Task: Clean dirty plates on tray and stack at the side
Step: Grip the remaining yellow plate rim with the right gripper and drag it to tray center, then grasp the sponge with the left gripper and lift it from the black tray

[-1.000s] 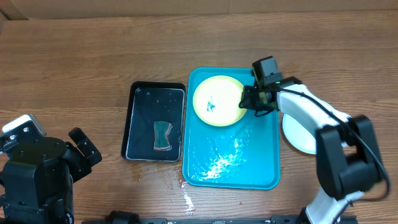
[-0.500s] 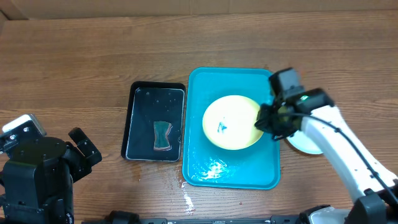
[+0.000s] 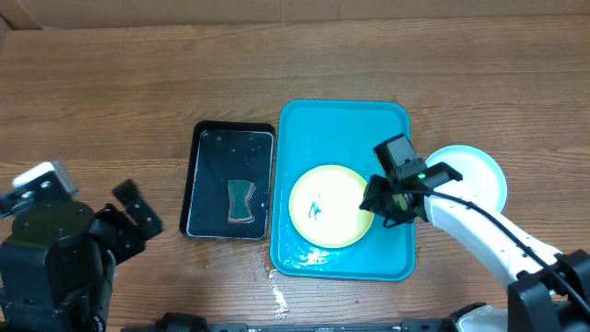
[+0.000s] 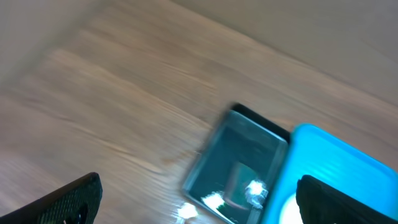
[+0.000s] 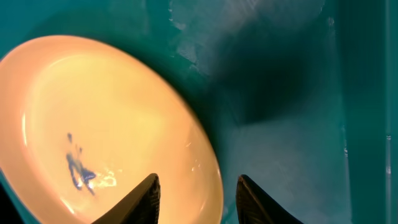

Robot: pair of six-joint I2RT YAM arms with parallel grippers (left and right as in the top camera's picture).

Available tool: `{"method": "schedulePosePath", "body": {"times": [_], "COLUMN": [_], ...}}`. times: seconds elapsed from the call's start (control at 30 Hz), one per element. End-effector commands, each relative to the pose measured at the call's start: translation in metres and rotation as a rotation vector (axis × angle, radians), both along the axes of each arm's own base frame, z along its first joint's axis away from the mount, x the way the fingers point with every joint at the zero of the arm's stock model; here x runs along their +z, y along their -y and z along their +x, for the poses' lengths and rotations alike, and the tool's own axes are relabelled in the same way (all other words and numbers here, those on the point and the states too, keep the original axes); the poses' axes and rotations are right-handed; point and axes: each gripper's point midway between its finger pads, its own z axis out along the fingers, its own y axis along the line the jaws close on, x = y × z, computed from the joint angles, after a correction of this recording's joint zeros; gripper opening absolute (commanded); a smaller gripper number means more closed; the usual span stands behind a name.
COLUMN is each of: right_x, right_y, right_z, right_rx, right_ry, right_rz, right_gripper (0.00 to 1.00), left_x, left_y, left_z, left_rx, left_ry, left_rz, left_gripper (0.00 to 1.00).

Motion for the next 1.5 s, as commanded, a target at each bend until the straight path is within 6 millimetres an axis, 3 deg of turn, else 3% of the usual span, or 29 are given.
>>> {"method": "schedulePosePath", "body": {"times": [0.0, 0.1, 0.23, 0.27, 0.33, 0.37, 0.4, 0.5, 0.57, 0.6, 0.63, 0.73, 0.77, 0.87, 0.97, 1.1, 1.2, 1.37, 1.4, 1.47], "right_x": [0.056, 0.086, 0.111, 0.113, 0.115, 0.114, 0.113, 0.108, 0.106, 0.105, 0.104, 0.102, 0.101, 0.101, 0.101, 0.101, 0.101, 0.100, 0.100, 0.100], "right_y": [-0.002, -0.003, 0.000, 0.001, 0.003, 0.005, 0.006, 0.011, 0.014, 0.016, 0.017, 0.019, 0.019, 0.020, 0.019, 0.019, 0.020, 0.021, 0.021, 0.021], "right_z": [0.028, 0.030, 0.025, 0.024, 0.018, 0.015, 0.011, 0.003, 0.001, 0.000, -0.003, -0.006, -0.008, -0.009, -0.009, -0.009, -0.009, -0.011, -0.011, -0.011], "right_rx": [0.046, 0.043, 0.040, 0.040, 0.040, 0.040, 0.041, 0.041, 0.038, 0.036, 0.036, 0.038, 0.037, 0.038, 0.038, 0.038, 0.038, 0.038, 0.039, 0.039], "right_ry": [0.174, 0.242, 0.306, 0.309, 0.302, 0.290, 0.275, 0.238, 0.227, 0.222, 0.211, 0.194, 0.189, 0.184, 0.184, 0.185, 0.184, 0.173, 0.172, 0.172], "right_rz": [0.002, 0.026, 0.053, 0.054, 0.050, 0.046, 0.040, 0.019, 0.001, -0.006, -0.011, -0.018, -0.021, -0.023, -0.022, -0.022, -0.022, -0.027, -0.028, -0.028], "right_gripper": [0.42, 0.43, 0.46, 0.46, 0.47, 0.47, 0.48, 0.52, 0.54, 0.54, 0.55, 0.55, 0.55, 0.55, 0.55, 0.55, 0.55, 0.55, 0.55, 0.55], "left_x": [-0.025, -0.068, -0.139, -0.150, -0.186, -0.199, -0.212, -0.246, -0.271, -0.283, -0.304, -0.331, -0.339, -0.358, -0.369, -0.375, -0.376, -0.375, -0.374, -0.374], "left_y": [0.036, 0.046, 0.058, 0.059, 0.061, 0.063, 0.069, 0.097, 0.101, 0.099, 0.099, 0.098, 0.097, 0.096, 0.099, 0.102, 0.103, 0.098, 0.097, 0.095], "left_z": [0.010, 0.018, 0.030, 0.033, 0.046, 0.052, 0.058, 0.072, 0.080, 0.083, 0.087, 0.086, 0.087, 0.092, 0.096, 0.103, 0.108, 0.105, 0.104, 0.103], "left_rx": [-0.130, -0.193, -0.252, -0.254, -0.260, -0.275, -0.318, -0.507, -0.512, -0.502, -0.481, -0.457, -0.444, -0.421, -0.426, -0.436, -0.438, -0.424, -0.422, -0.419], "left_ry": [-0.100, -0.264, -0.506, -0.538, -0.630, -0.659, -0.686, -0.766, -0.839, -0.874, -0.937, -1.022, -1.044, -1.071, -1.076, -1.052, -1.028, -1.045, -1.049, -1.055], "left_rz": [-0.141, -0.129, -0.120, -0.120, -0.111, -0.106, -0.107, -0.175, -0.185, -0.178, -0.182, -0.193, -0.187, -0.186, -0.191, -0.182, -0.180, -0.157, -0.151, -0.145], "left_gripper": [1.00, 0.94, 0.73, 0.72, 0.72, 0.77, 0.81, 0.79, 0.86, 0.83, 0.68, 0.37, 0.35, 0.35, 0.23, 0.30, 0.04, 0.04, 0.10, 0.45]}}
